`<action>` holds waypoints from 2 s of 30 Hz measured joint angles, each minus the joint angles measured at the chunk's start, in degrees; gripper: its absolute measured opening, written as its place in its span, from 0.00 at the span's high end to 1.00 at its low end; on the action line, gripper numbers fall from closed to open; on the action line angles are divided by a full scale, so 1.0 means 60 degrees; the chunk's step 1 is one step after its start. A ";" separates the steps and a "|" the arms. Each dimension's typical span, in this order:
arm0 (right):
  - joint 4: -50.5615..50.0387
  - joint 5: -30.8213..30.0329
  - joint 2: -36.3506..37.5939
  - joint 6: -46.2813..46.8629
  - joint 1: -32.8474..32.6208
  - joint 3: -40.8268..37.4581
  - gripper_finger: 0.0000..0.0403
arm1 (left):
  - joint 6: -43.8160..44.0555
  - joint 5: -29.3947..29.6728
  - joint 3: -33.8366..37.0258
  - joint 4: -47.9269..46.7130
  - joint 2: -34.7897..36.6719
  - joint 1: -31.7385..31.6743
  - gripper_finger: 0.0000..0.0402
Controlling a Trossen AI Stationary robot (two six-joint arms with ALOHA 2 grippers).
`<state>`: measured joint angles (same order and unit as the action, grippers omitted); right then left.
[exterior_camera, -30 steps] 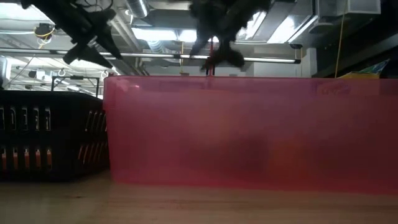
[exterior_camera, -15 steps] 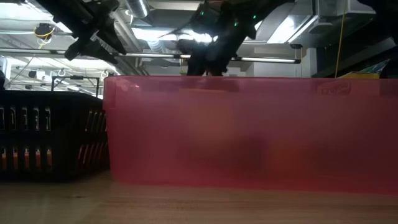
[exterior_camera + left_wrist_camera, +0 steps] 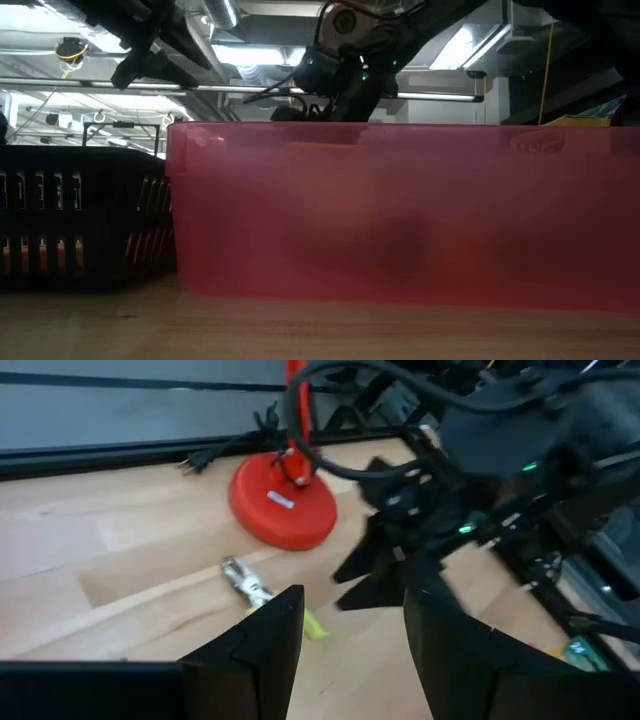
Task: Pick & Place School Supplies
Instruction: Put the green puncher into the yellow bin
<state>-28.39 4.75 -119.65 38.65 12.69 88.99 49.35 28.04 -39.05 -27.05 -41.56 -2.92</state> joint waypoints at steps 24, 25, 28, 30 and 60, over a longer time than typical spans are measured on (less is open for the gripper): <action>0.1145 -0.0011 -0.1162 0.0463 -0.0141 0.0015 0.50 | -0.0153 -0.0317 0.0000 0.0860 0.0000 0.0291 0.58; 0.1164 -0.0034 -0.1217 0.0486 -0.0184 0.0021 0.50 | -0.0175 -0.0359 0.0000 0.0892 0.0000 0.0291 0.58; 0.1196 0.0042 -0.1334 0.0696 -0.0274 0.0055 0.50 | -0.0183 -0.0420 0.0000 0.1053 0.0000 0.0291 0.58; 0.1194 -0.0081 -0.1345 0.0768 -0.0307 0.0055 0.51 | -0.0180 -0.0442 0.0000 0.1055 0.0000 0.0291 0.58; 0.1791 -0.0478 0.1736 -0.0543 -0.0176 0.0007 0.92 | 0.1119 -0.2486 0.0299 0.2211 0.0043 0.2408 0.54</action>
<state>-17.64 1.89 -109.23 35.40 11.63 89.03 56.06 13.12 -37.25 -13.79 -41.30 11.53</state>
